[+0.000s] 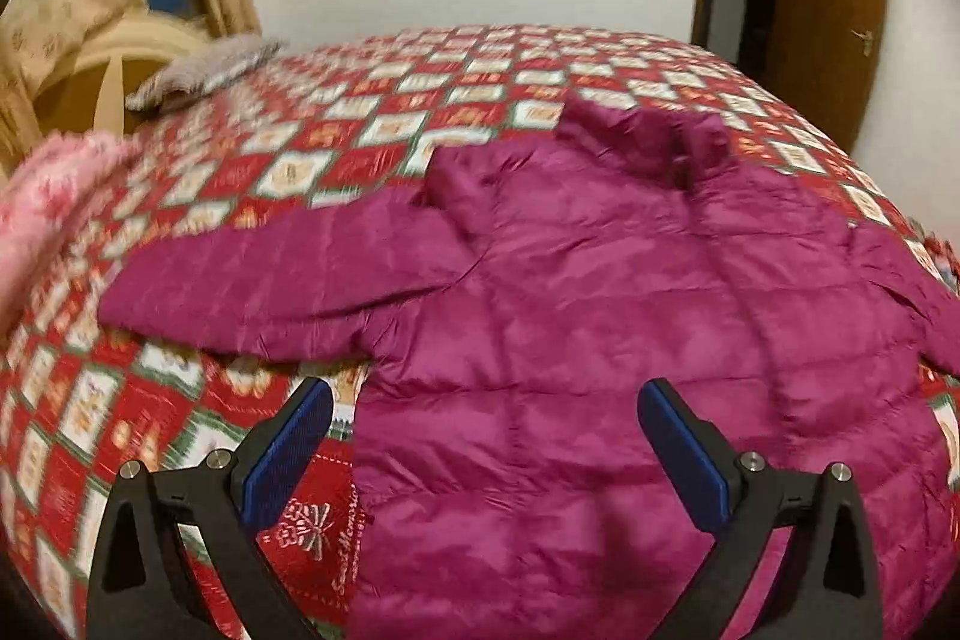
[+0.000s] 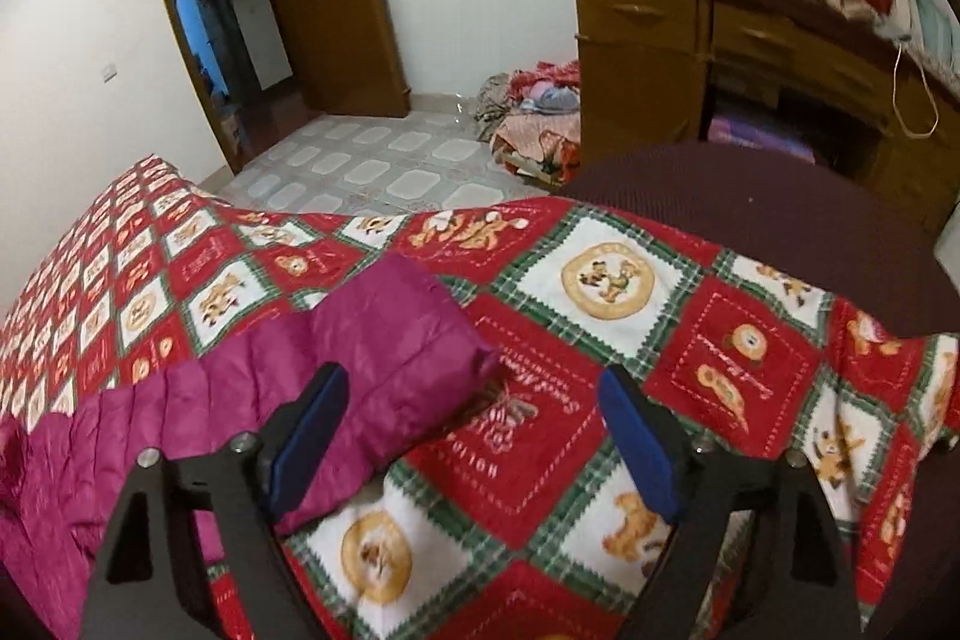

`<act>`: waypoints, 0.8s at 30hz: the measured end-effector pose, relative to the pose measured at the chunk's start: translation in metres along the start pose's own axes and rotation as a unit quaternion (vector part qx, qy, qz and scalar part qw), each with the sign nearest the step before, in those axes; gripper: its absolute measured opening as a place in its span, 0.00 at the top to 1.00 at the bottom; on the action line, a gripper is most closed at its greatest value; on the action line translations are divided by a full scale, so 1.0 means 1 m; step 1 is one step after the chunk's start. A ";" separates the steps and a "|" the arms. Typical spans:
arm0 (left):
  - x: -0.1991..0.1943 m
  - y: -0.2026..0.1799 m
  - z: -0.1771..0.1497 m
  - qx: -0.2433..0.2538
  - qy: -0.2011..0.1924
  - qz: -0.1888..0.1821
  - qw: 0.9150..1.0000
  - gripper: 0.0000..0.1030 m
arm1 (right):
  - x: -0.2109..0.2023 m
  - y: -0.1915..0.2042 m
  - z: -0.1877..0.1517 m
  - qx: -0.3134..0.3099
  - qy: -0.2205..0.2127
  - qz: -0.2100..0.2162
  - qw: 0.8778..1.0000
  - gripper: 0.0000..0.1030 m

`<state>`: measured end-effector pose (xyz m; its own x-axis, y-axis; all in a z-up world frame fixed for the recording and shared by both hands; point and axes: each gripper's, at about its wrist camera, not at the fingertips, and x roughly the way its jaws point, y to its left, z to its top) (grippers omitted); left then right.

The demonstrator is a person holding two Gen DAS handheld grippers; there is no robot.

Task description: Fold large clothes

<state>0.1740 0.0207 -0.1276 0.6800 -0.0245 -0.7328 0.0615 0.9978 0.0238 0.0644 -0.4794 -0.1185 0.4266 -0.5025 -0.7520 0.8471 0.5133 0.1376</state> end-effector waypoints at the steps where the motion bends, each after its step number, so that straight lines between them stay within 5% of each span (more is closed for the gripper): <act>1: 0.008 0.007 -0.002 -0.015 0.005 -0.005 1.000 0.01 | 0.006 0.000 0.002 0.001 0.005 -0.001 1.000 0.16; 4: 0.022 0.019 -0.010 -0.048 -0.002 -0.008 0.999 0.01 | 0.025 0.005 0.005 0.005 0.024 0.009 1.000 0.21; 7: 0.033 0.024 -0.019 -0.054 -0.001 0.000 0.999 0.01 | 0.046 0.013 0.003 0.002 0.059 0.027 0.998 0.38; 9: 0.041 0.025 -0.022 -0.053 0.009 0.002 0.999 0.01 | 0.044 0.022 0.001 -0.019 0.038 0.009 0.999 0.40; 17: 0.057 0.040 -0.028 -0.097 0.033 -0.047 0.994 0.01 | 0.034 0.036 -0.004 -0.071 0.023 0.004 0.997 0.86; 24: 0.057 0.034 -0.028 -0.085 0.037 -0.033 0.995 0.01 | -0.064 0.098 -0.001 -0.143 -0.063 0.086 0.984 0.87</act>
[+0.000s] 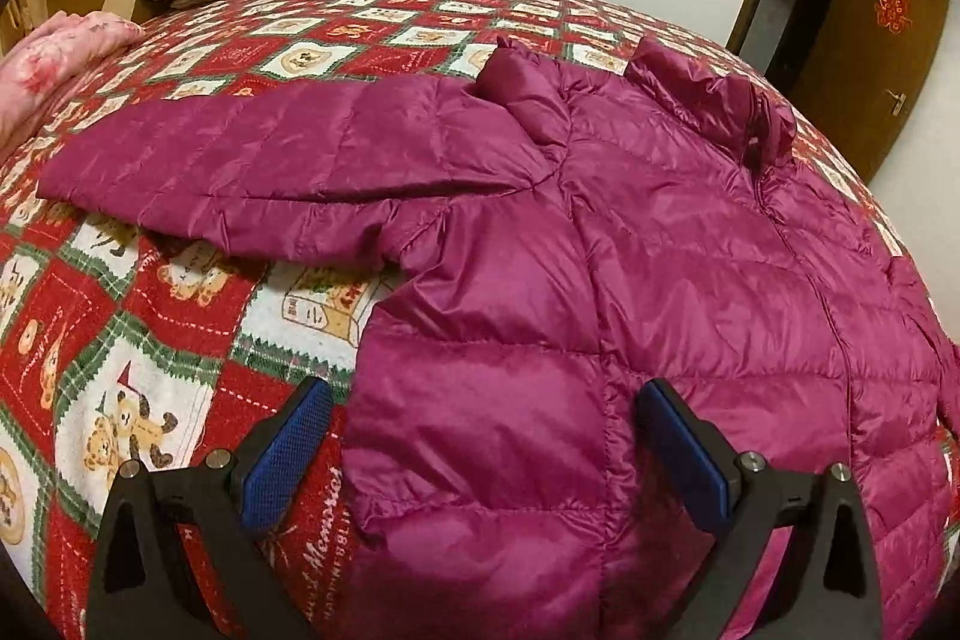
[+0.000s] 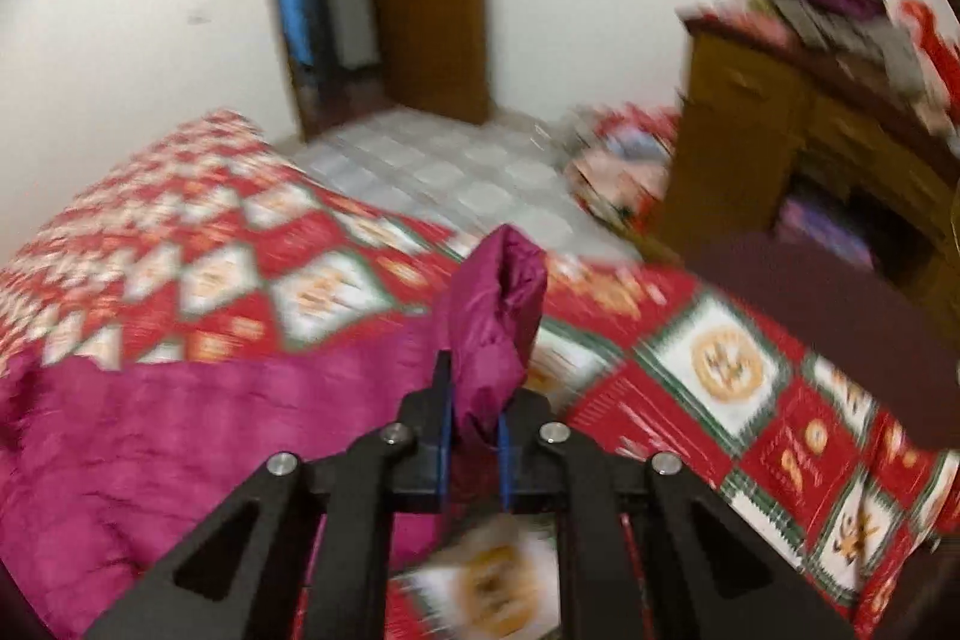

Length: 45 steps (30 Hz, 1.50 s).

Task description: Fold large clothes

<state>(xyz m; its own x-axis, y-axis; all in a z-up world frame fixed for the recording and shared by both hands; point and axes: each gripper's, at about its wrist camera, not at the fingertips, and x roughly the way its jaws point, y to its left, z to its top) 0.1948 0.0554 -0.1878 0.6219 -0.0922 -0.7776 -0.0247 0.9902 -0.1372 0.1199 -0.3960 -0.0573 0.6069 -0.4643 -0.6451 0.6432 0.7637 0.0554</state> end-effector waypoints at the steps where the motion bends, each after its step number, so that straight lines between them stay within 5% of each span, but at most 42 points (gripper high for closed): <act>1: 0.000 0.001 0.000 -0.001 -0.001 -0.002 1.000 0.01 | -0.016 0.017 0.004 -0.017 -0.012 0.019 1.000 0.87; 7: -0.001 0.006 -0.001 -0.013 -0.004 -0.018 1.000 0.01 | -0.091 0.124 -0.006 -0.097 -0.046 0.126 0.986 0.87; 14: 0.000 0.009 0.000 -0.019 -0.004 -0.027 0.999 0.01 | -0.117 0.237 -0.067 -0.165 -0.024 0.229 0.959 0.87; 27: -0.001 0.014 -0.001 -0.028 -0.008 -0.042 0.999 0.01 | -0.096 0.327 -0.155 -0.203 0.069 0.328 0.920 0.86; 30: 0.000 0.014 -0.001 -0.028 -0.008 -0.043 0.999 0.01 | -0.089 0.336 -0.164 -0.208 0.088 0.346 0.911 0.68; 31: 0.000 0.014 -0.001 -0.028 -0.008 -0.043 0.999 0.01 | -0.088 0.337 -0.165 -0.206 0.097 0.352 0.908 0.41; 32: 0.000 0.014 -0.001 -0.028 -0.008 -0.043 0.999 0.01 | -0.091 0.335 -0.165 -0.200 0.094 0.358 0.907 0.29; 35: 0.000 0.014 -0.001 -0.027 -0.007 -0.041 0.999 0.01 | -0.110 0.315 -0.150 -0.178 0.051 0.384 0.905 0.30; 37: 0.000 0.014 0.000 -0.027 -0.007 -0.040 0.999 0.01 | -0.120 0.292 -0.132 -0.163 0.009 0.377 0.912 0.30; 40: -0.002 0.010 0.002 -0.018 -0.004 -0.026 0.999 0.01 | -0.112 0.263 -0.109 -0.157 -0.029 0.291 0.943 0.39; 43: -0.020 -0.004 0.012 0.016 -0.008 -0.008 1.000 0.01 | -0.076 0.238 -0.092 -0.140 -0.004 0.222 0.965 0.58; 45: -0.042 -0.018 0.021 0.032 -0.049 -0.004 0.998 0.01 | -0.052 0.226 -0.088 -0.133 0.009 0.189 0.973 0.58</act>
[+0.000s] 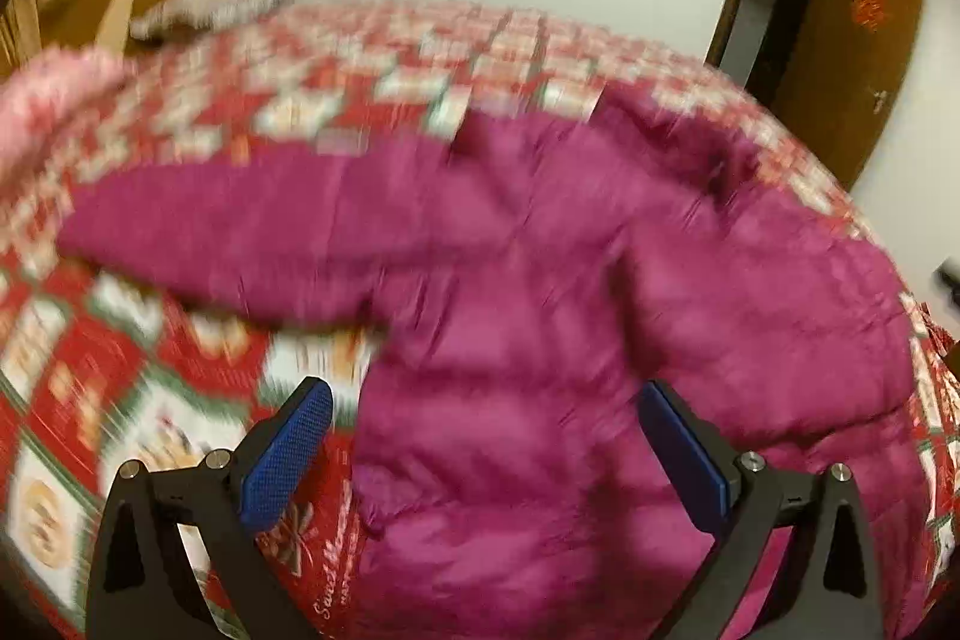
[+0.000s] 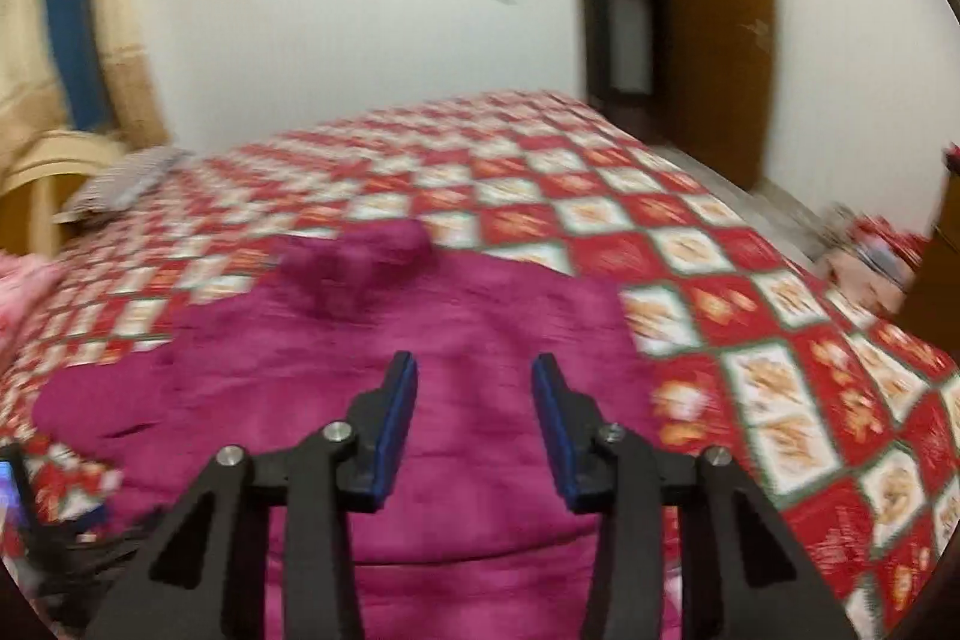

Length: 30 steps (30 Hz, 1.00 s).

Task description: Fold large clothes

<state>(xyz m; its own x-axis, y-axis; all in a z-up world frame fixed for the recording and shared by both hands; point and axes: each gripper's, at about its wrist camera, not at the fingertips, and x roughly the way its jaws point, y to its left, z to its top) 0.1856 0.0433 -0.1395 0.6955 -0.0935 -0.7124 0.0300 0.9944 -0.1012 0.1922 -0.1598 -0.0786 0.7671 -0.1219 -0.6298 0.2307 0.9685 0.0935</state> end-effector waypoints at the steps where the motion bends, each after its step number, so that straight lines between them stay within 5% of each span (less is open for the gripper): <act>1: -0.006 -0.010 0.007 0.011 -0.012 0.002 1.000 0.01 | 0.011 -0.007 -0.001 0.001 0.009 -0.016 1.000 0.58; 6: 0.009 -0.058 0.026 0.069 -0.036 0.033 0.996 0.01 | 0.057 -0.034 -0.023 0.030 0.071 -0.029 0.997 0.59; 12: 0.073 -0.072 0.006 0.072 0.027 0.092 0.993 0.01 | 0.068 -0.040 -0.046 0.025 0.078 -0.036 0.996 0.59; 16: 0.082 -0.072 0.004 0.073 0.035 0.099 0.992 0.01 | 0.070 -0.038 -0.049 0.019 0.073 -0.041 0.996 0.55; 19: 0.080 -0.062 0.010 0.053 0.042 0.070 0.995 0.01 | 0.074 -0.035 -0.051 0.005 0.070 -0.050 0.996 0.50; 22: 0.050 -0.025 0.022 -0.014 0.019 0.031 0.999 0.01 | 0.076 -0.036 -0.051 0.005 0.068 -0.054 0.996 0.38; 24: 0.028 0.016 0.033 -0.064 -0.013 0.036 0.997 0.01 | 0.076 -0.042 -0.051 0.019 0.069 -0.054 0.996 0.32; 28: 0.014 0.105 0.054 -0.151 -0.038 0.114 0.981 0.01 | 0.077 -0.054 -0.052 0.051 0.071 -0.038 0.995 0.25; 30: 0.016 0.155 0.060 -0.206 -0.035 0.163 0.964 0.01 | 0.075 -0.051 -0.052 0.049 0.066 -0.043 0.996 0.25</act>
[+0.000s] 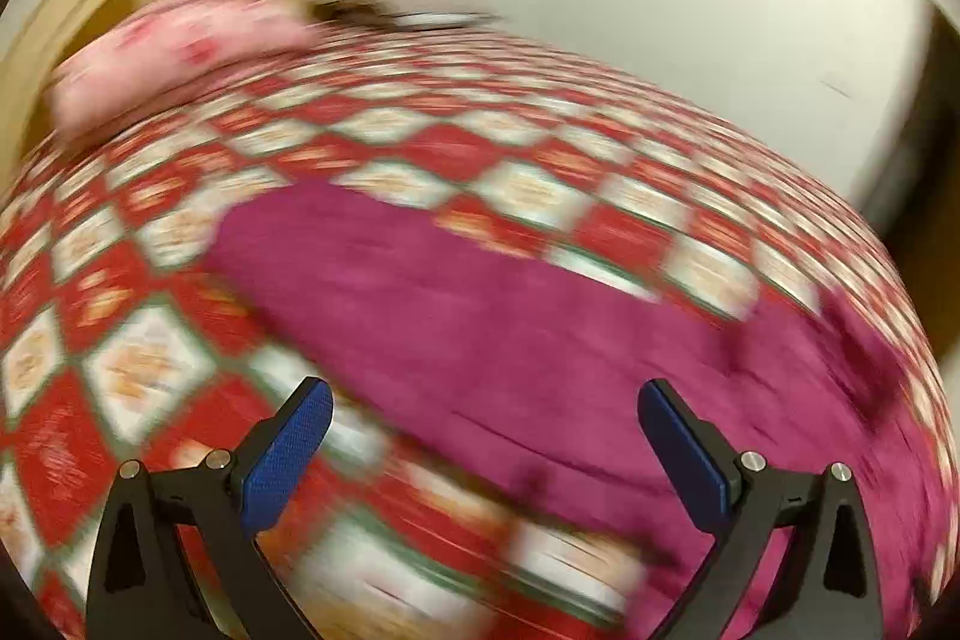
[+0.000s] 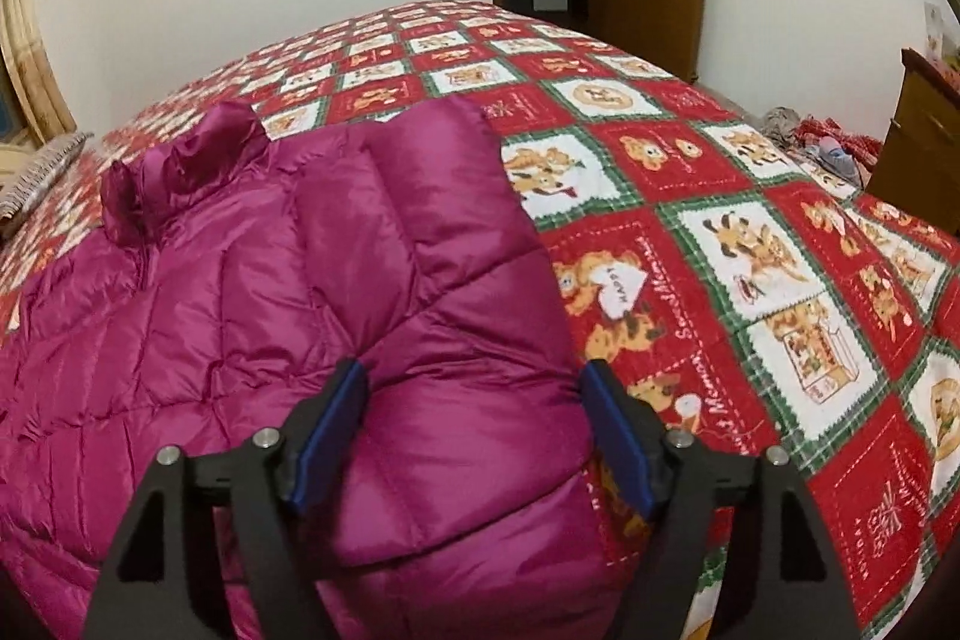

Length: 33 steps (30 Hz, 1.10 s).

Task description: Fold large clothes

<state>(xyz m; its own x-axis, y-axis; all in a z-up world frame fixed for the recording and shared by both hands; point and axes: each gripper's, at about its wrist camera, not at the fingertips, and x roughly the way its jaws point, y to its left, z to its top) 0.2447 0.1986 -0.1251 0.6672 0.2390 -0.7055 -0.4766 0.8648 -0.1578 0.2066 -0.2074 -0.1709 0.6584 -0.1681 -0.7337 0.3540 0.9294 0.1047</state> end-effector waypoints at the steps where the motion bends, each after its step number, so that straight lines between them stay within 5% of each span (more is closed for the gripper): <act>1: 0.008 0.015 0.010 -0.026 -0.001 0.016 1.000 0.01 | -0.001 0.001 0.000 -0.002 -0.002 -0.003 1.000 0.25; 8: 0.075 0.086 0.036 -0.168 0.062 0.024 0.984 0.01 | 0.001 0.007 0.000 -0.016 -0.004 -0.021 1.000 0.25; 11: 0.083 0.091 0.035 -0.187 0.055 0.016 0.981 0.01 | 0.001 0.007 -0.001 -0.018 -0.004 -0.023 1.000 0.25; 15: 0.090 0.083 0.033 -0.149 0.051 0.032 0.987 0.06 | 0.003 0.007 -0.002 -0.018 -0.001 -0.023 1.000 0.25; 18: 0.086 0.074 0.030 -0.103 0.038 0.052 0.993 0.39 | 0.003 0.007 -0.002 -0.018 -0.002 -0.023 1.000 0.25; 19: 0.085 0.072 0.030 -0.092 0.034 0.045 0.994 0.59 | 0.004 0.007 -0.001 -0.018 -0.002 -0.023 1.000 0.25; 20: 0.083 0.071 0.030 -0.088 0.032 0.015 0.995 0.85 | 0.004 0.007 -0.001 -0.017 -0.001 -0.023 1.000 0.25; 21: 0.083 0.072 0.030 -0.095 0.036 -0.014 0.995 0.90 | 0.003 0.007 -0.001 -0.017 -0.001 -0.022 1.000 0.25; 24: 0.068 0.065 0.036 -0.101 0.022 -0.038 0.994 0.90 | 0.003 0.007 -0.002 -0.016 -0.001 -0.021 1.000 0.25; 29: 0.010 0.013 0.050 -0.023 -0.053 -0.086 0.995 0.90 | 0.004 0.006 -0.002 -0.011 -0.002 -0.015 1.000 0.25; 33: -0.059 -0.052 0.047 0.069 -0.129 -0.152 0.977 0.90 | 0.004 0.005 -0.002 -0.010 -0.002 -0.014 1.000 0.25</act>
<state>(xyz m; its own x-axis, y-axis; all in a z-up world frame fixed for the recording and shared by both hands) 0.2574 0.1604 -0.0430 0.8971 0.0492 -0.4391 -0.1629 0.9606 -0.2252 0.2101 -0.2030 -0.1748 0.6510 -0.1962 -0.7333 0.3590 0.9307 0.0697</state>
